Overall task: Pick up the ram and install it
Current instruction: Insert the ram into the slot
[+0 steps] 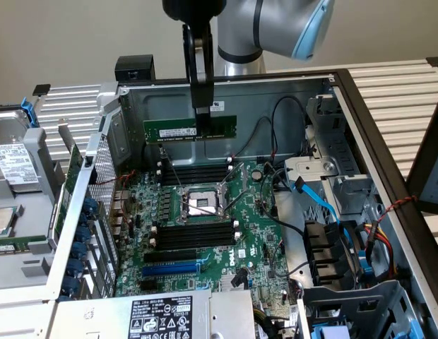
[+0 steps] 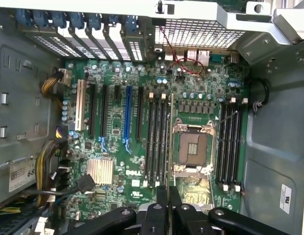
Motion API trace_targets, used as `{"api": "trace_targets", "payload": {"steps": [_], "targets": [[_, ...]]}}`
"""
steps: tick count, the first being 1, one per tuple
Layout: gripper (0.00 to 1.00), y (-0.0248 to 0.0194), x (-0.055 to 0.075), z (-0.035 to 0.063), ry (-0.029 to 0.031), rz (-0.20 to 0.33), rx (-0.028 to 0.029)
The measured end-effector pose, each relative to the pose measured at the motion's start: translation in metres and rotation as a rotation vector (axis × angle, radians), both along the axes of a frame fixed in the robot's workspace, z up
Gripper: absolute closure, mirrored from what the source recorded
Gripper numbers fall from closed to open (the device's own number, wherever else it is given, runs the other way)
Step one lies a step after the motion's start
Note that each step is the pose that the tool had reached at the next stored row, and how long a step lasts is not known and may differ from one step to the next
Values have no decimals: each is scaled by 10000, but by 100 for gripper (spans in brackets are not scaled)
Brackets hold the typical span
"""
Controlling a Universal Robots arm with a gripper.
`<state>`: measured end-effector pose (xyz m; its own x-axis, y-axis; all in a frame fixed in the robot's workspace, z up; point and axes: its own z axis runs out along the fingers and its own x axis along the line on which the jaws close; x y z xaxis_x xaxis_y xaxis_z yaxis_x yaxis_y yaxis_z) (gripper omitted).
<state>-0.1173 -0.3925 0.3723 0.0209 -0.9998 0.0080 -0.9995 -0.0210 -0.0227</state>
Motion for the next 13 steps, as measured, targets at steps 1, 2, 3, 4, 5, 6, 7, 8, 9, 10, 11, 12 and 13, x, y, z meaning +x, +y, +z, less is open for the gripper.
{"api": "trace_targets", "payload": {"steps": [1,2,3,4,5,6,7,8,9,10,11,12,13], "targets": [[87,29,-2,-18,0,0,0],[87,58,-5,-36,0,-1,0],[87,76,-5,-51,-4,-1,-1],[87,88,-6,-59,-35,-1,-10],[87,92,-7,-69,-70,-1,-23],[87,92,-9,-76,-109,-1,-41],[87,93,-12,-84,-155,-2,-64],[87,93,-14,-90,-195,-1,-89],[87,93,-20,-102,-222,-1,-104],[87,93,-28,-116,-233,-1,-113],[87,93,-38,-134,-235,0,-118],[87,93,-50,-153,-237,0,-119],[87,93,-61,-170,-238,0,-121]]}}
